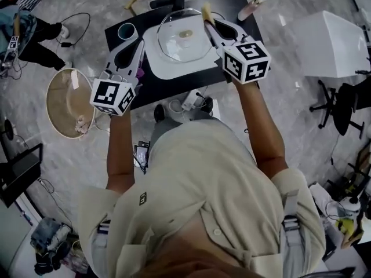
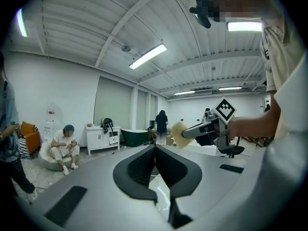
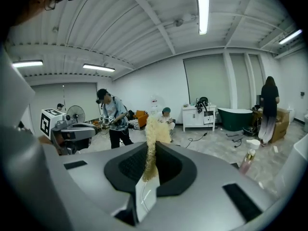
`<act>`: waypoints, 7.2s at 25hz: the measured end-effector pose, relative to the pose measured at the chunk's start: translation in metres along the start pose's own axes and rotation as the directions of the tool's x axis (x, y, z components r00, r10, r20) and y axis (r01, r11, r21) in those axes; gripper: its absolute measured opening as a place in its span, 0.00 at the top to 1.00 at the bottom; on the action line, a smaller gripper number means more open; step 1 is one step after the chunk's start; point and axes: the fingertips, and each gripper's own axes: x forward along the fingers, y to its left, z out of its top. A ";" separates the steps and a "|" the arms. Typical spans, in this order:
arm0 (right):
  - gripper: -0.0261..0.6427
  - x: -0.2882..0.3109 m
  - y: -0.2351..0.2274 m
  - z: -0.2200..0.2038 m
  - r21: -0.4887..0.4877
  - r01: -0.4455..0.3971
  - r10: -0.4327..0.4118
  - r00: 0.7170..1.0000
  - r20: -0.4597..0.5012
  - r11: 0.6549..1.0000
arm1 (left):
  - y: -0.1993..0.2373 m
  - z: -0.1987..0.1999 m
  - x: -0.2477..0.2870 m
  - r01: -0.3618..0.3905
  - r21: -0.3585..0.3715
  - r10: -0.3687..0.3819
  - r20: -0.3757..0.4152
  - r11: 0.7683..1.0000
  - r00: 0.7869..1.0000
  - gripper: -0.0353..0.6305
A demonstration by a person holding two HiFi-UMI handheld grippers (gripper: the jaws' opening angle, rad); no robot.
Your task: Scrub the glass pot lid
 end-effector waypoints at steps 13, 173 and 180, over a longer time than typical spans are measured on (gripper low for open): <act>0.90 0.100 -0.042 -0.075 -0.047 -0.001 -0.005 0.989 -0.146 0.999 | 0.027 -0.090 0.004 -0.097 -0.095 0.090 -0.072 0.991 0.993 0.92; 0.90 0.190 -0.166 -0.377 -0.027 0.282 -0.260 0.841 -0.474 0.959 | 0.021 -0.261 0.029 -0.054 -0.290 -0.001 -0.187 0.956 0.982 0.92; 0.90 0.214 -0.123 -0.390 -0.027 0.218 -0.202 0.840 -0.504 0.976 | 0.034 -0.265 0.013 -0.076 -0.299 0.020 -0.185 0.951 0.983 0.92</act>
